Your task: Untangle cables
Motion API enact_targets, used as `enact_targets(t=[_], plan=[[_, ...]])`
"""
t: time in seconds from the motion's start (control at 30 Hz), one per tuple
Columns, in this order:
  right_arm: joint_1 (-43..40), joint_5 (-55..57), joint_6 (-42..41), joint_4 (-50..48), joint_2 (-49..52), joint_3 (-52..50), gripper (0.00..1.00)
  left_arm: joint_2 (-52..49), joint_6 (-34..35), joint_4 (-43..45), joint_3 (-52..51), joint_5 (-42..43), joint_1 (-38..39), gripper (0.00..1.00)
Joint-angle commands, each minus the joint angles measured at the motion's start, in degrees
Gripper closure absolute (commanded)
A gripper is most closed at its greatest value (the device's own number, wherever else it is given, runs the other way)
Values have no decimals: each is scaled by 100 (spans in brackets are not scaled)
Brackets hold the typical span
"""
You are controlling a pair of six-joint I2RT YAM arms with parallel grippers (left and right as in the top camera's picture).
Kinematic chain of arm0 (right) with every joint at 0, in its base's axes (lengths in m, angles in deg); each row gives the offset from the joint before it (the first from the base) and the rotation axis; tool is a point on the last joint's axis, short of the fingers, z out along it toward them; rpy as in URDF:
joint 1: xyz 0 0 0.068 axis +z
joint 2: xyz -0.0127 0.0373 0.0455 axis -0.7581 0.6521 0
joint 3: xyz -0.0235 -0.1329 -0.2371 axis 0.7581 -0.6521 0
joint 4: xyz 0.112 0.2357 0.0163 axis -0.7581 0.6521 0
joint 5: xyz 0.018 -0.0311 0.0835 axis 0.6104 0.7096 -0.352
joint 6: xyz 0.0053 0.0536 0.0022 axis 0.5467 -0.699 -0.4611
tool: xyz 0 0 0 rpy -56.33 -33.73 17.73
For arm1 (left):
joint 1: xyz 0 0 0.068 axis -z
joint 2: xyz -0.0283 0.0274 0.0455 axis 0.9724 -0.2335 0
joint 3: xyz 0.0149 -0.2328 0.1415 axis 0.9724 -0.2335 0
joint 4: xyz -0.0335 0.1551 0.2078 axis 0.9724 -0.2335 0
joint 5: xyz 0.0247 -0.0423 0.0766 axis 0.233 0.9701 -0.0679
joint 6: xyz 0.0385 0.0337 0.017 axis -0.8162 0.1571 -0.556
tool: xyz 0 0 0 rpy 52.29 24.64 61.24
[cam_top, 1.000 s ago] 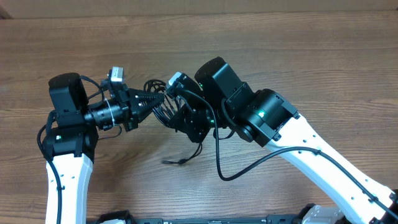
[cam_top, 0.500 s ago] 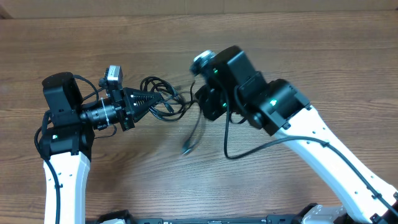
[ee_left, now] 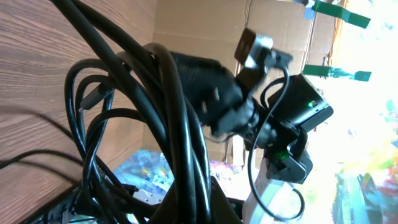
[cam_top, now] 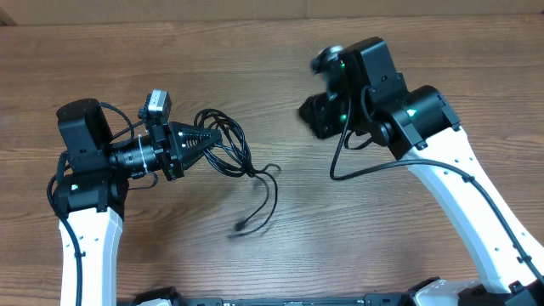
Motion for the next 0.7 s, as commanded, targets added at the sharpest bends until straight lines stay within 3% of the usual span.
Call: enact_targets(t=[0.0, 0.1, 0.47, 0.67], plan=[[138, -1729, 793, -4, 24, 118, 31, 74, -107, 24, 22, -92, -46, 96], [282, -2225, 798, -11, 24, 118, 43, 74, -164, 20, 22, -343, -46, 96], [1049, -2288, 791, -258, 26, 118, 39, 74, -160, 20, 22, -531, -35, 96], [1266, -2264, 789, -439, 92, 116, 50, 74, -68, 22, 22, -323, -35, 96]])
